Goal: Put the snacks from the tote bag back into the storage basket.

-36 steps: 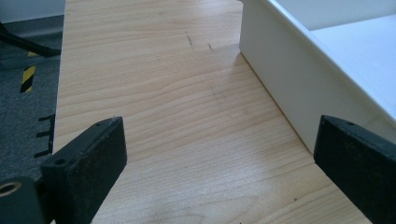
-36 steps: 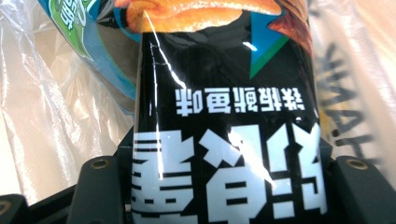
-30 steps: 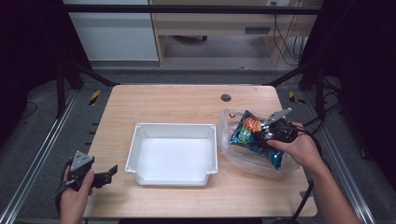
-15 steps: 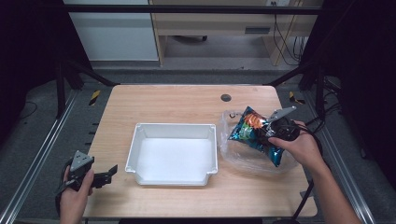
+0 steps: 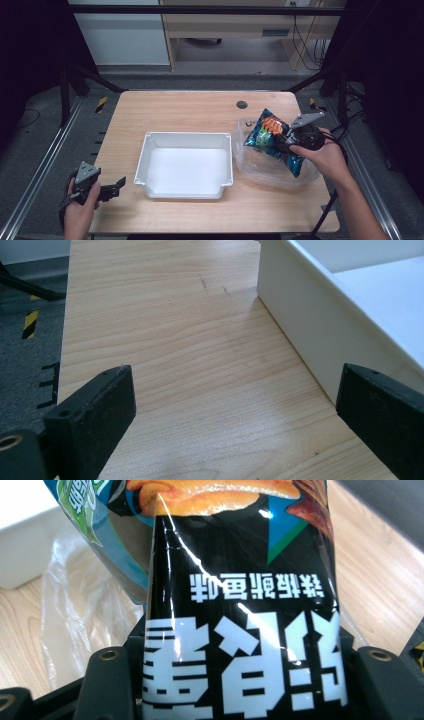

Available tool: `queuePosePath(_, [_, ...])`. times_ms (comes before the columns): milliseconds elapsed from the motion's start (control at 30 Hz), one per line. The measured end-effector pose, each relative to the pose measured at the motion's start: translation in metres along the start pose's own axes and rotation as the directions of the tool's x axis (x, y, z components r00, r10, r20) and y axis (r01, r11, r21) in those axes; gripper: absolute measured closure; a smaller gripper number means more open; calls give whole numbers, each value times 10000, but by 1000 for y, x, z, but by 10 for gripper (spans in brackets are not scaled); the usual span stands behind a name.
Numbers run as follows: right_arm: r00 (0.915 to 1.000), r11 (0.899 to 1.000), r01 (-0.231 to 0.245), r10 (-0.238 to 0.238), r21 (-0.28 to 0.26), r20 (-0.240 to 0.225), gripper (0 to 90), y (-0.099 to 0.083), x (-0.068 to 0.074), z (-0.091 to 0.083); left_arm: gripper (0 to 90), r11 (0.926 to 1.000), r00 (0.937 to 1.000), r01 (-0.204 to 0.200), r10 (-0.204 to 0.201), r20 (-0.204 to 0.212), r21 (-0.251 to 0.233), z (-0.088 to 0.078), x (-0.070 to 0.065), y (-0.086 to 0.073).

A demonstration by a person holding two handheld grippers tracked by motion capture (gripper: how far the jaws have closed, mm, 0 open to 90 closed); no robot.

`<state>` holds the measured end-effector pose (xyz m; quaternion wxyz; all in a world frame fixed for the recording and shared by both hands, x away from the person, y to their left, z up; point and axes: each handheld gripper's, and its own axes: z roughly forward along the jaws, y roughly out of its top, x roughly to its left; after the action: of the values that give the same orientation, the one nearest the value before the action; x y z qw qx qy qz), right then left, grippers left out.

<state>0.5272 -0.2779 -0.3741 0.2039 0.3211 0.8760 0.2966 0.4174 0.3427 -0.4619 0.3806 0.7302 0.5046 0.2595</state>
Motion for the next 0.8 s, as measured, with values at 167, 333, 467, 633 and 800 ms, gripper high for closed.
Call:
queuePosePath(167, [9999, 9998, 112, -111, -174, 50, 392, 5, 1, -10, 24, 10000, 10000, -11, 11, 0, 3, 0, 0, 0])
queuePosePath(333, [9999, 9994, 141, -140, -324, 46, 393, 8, 2, -17, 24, 10000, 10000, -15, 15, 13, 6, 0, 0, 0])
queuePosePath(467, [9999, 9992, 160, -158, -368, 44, 395, 11, 4, -20, 24, 10000, 10000, -9, 9, 6, 7, 0, 0, 0])
queuePosePath(633, [9994, 9984, 338, -339, -459, -1, 395, 14, 8, -24, 24, 10000, 10000, -10, 10, 9, 8, 0, 0, 0])
queuePosePath(800, [9988, 9971, 489, -492, -577, -42, 396, 21, 12, -27, 24, 10000, 10000, -17, 17, 11, 9, 0, 0, 0])
